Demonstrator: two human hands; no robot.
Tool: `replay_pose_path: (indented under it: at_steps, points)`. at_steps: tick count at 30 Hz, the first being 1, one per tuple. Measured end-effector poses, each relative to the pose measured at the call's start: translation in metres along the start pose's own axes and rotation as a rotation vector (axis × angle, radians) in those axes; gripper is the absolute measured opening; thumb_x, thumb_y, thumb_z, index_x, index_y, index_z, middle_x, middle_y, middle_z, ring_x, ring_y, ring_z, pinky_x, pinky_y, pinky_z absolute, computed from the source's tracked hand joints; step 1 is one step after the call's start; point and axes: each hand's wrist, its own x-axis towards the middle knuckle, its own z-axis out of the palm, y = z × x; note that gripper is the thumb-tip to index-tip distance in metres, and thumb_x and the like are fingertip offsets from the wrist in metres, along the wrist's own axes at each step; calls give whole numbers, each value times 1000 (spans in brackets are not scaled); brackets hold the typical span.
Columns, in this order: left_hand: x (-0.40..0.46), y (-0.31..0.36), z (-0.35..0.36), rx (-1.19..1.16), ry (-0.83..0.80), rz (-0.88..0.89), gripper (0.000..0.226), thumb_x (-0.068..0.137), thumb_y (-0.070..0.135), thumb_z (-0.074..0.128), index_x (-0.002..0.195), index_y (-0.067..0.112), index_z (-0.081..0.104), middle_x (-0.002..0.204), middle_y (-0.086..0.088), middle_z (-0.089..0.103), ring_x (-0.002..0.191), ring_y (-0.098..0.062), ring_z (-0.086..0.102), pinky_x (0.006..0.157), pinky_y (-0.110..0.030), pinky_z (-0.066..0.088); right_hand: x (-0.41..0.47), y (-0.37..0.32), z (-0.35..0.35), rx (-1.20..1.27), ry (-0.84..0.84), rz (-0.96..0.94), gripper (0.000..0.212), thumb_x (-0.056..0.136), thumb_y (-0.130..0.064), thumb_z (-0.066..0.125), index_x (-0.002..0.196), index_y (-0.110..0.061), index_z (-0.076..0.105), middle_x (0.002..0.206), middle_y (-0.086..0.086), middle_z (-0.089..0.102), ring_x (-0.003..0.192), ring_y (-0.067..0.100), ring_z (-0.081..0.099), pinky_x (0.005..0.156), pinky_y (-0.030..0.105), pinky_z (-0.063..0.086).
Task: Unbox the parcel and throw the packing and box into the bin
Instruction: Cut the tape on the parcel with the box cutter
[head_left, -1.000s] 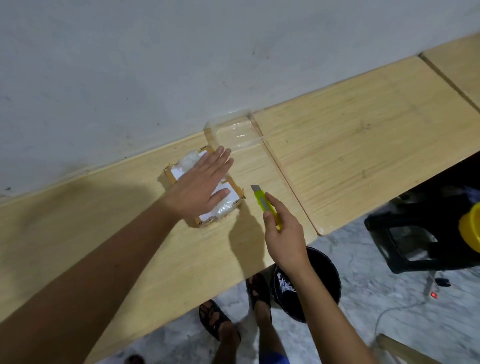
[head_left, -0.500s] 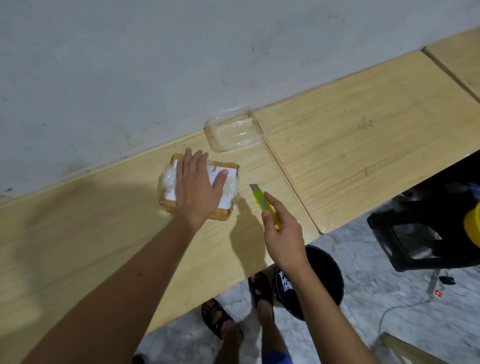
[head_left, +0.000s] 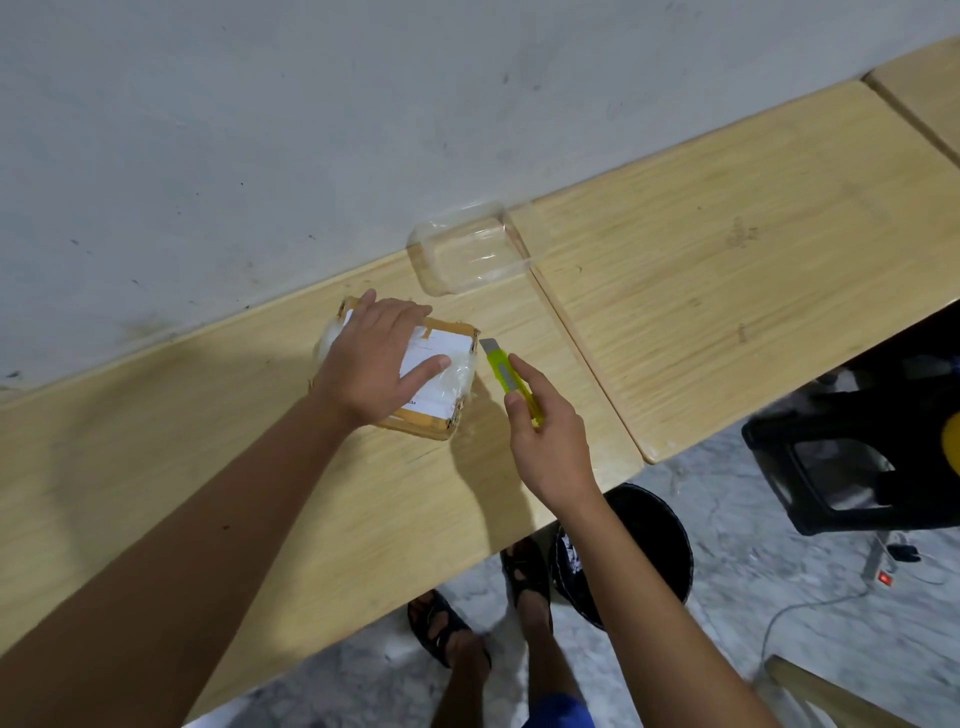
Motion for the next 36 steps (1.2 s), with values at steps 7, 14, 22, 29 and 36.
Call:
replay_pose_path:
  at_steps: [7,14,22,29,36]
  points:
    - [-2,4,3,5,36,-29,67,98,62,49,142,11,56,136,-5,64,132,-26,54,131,-41,13,-2,2,9,-12,15,-17,41,107,-22,49,146,-35,54,68,-6,63,51,7,48,56,22,45]
    - [2,7,6,-15,37,-118,66,98,64,48,140,14,56,136,-3,63,134,-25,53,132,-45,13,2,-5,15,-36,13,-21,41,107,-20,48,146,-32,55,74,-17,63,56,5,55,61,19,43]
    - [3,8,5,-12,41,-142,62,99,61,55,140,15,56,136,-3,63,135,-24,53,132,-46,14,7,-9,20,-85,39,-58,43,106,-18,48,146,-32,55,73,0,68,52,9,51,59,23,46]
    - [1,10,6,-23,50,-152,60,99,59,58,139,14,56,136,-2,63,135,-23,53,132,-46,14,5,-13,18,-195,-10,-92,45,104,-13,49,147,-26,53,62,-13,57,57,1,56,54,10,38]
    - [1,12,6,-28,65,-168,60,97,58,61,139,15,57,136,-2,63,134,-23,54,131,-44,18,0,-17,7,-204,-62,-58,44,104,-15,48,146,-29,54,84,-15,70,66,1,60,62,8,40]
